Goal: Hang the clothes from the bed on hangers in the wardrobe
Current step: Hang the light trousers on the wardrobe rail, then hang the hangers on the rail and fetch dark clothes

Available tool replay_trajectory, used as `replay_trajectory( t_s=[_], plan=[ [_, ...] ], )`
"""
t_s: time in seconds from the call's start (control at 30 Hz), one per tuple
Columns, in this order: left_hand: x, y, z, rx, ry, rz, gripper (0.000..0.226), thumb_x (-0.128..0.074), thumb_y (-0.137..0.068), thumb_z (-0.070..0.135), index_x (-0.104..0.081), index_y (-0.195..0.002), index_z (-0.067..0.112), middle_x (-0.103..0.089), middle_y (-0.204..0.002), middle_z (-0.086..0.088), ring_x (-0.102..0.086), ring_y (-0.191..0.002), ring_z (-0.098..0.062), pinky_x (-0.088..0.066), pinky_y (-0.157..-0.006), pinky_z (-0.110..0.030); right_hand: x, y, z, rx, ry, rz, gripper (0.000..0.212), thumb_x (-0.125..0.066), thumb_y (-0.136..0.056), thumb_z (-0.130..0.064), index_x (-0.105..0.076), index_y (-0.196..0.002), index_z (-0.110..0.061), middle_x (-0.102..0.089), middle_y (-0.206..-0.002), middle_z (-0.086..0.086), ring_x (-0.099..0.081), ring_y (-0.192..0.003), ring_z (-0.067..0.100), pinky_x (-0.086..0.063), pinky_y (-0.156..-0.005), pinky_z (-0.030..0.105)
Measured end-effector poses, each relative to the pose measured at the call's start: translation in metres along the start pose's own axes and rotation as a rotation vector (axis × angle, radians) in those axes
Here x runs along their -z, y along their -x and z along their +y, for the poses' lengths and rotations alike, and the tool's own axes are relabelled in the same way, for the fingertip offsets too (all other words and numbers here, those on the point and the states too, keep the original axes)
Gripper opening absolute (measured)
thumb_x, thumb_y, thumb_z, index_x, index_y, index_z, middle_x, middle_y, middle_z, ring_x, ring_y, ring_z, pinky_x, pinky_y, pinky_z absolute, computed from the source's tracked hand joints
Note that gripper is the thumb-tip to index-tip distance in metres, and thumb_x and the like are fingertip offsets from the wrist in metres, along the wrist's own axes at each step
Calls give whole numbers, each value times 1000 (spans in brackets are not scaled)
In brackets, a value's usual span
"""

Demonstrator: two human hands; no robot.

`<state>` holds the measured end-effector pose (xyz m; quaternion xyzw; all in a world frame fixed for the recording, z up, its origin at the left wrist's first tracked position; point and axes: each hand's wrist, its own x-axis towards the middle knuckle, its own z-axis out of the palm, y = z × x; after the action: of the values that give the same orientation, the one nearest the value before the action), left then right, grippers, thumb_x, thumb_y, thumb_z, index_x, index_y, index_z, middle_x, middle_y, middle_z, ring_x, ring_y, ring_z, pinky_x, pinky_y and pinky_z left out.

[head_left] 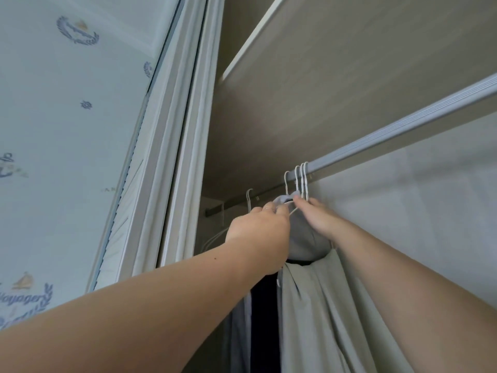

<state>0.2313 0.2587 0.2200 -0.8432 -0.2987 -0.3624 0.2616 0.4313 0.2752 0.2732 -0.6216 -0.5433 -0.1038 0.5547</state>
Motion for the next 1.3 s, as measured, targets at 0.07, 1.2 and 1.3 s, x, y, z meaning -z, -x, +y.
replay_trajectory(
  t_s=[0.07,1.2,1.3],
  plan=[
    [-1,4,-3,-5,6,1,70,-55,-94,12,-21,-155,16,-34,-155,-4,-40,-135,-26,-47,-94,-42,1,5,-3,-12,8,4,65,-35,-93,-68,-45,-142,-26,-41,-150,3,-42,-135,26,-32,-104,38],
    [237,711,-202,773,-356,-41,67,-34,-93,58,-31,-152,26,-20,-165,5,-10,-154,-25,-11,-122,-53,-295,617,-303,886,-132,-660,67,-19,-93,-63,-4,-153,-40,-3,-163,-14,12,-149,10,7,-120,50],
    [269,833,-176,986,-416,-150,68,-36,-92,60,-32,-152,27,-22,-164,4,-14,-153,-27,-13,-121,-54,-331,713,-337,868,-265,-837,65,-24,-92,-61,-8,-152,-40,-6,-162,-15,7,-150,12,4,-120,50]
  ],
)
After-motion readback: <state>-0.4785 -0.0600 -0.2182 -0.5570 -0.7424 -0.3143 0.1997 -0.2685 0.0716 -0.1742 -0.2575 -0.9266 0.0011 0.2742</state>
